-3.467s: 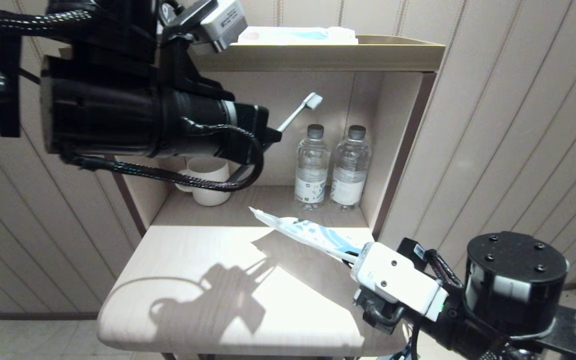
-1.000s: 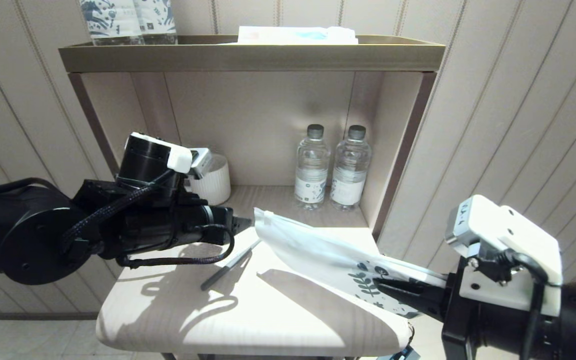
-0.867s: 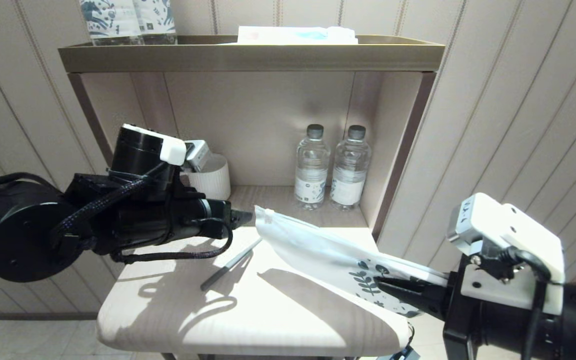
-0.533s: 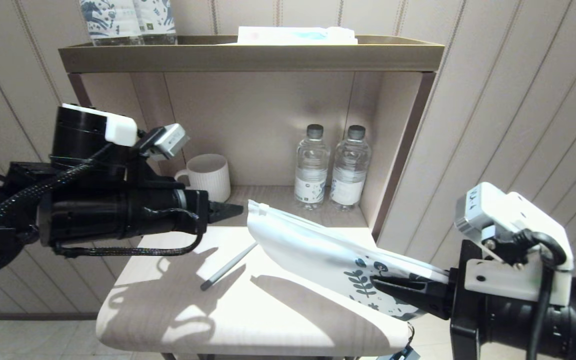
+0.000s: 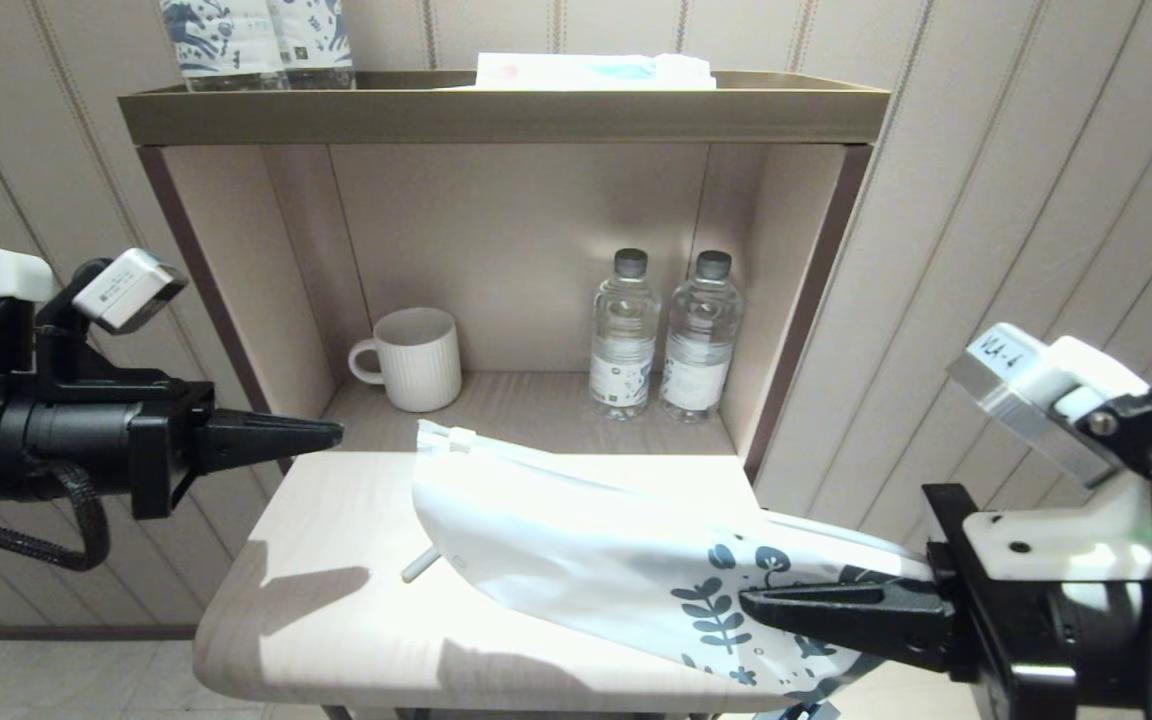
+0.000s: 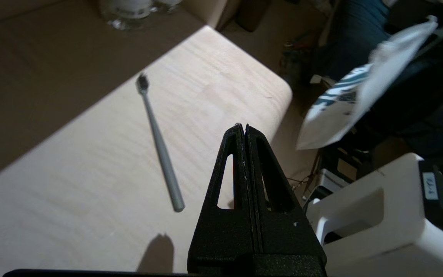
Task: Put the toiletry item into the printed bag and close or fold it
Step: Hand it to the other hand
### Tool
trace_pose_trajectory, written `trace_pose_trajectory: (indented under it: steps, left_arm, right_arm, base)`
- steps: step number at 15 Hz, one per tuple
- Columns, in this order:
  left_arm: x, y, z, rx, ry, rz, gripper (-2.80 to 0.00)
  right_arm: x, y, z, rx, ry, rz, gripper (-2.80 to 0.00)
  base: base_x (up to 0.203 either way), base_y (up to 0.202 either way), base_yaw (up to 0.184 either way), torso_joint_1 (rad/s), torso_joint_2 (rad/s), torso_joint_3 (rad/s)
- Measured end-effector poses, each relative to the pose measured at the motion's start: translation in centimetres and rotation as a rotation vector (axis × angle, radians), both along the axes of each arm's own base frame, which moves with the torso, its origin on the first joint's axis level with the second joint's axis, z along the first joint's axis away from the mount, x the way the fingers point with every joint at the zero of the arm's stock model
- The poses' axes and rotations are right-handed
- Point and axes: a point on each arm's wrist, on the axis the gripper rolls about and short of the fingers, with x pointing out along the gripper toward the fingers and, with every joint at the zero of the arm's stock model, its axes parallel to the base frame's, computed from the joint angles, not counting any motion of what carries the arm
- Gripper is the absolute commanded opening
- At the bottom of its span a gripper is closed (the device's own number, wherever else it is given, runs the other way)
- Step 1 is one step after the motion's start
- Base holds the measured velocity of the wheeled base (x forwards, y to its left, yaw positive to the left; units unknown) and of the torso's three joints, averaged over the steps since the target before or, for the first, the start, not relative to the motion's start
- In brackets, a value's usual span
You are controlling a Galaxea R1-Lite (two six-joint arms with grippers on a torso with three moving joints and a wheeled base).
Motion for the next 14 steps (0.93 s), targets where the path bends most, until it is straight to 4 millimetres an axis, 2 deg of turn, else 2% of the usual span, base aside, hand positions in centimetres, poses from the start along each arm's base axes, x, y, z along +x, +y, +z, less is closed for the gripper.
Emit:
trace_pose_trajectory:
  steps: [5,14]
  left_arm:
    - [-1.7,-3.0,1.7,-0.027,-0.108,-0.199,-2.80]
    - [-2.2,-5.1,1.3,-0.029,-0.088,-0.295,-2.80]
  right_arm:
    - [0.7,0.5,-0.1,-0.007,0.012,0.001,-2.80]
    - [1.9,1.7,0.4,0.004,0.014,0.055,-2.80]
  base:
    - [0.000,0.000,0.000,0.000,0.00,0.000]
    - [0.000,0.000,0.000,0.000,0.00,0.000]
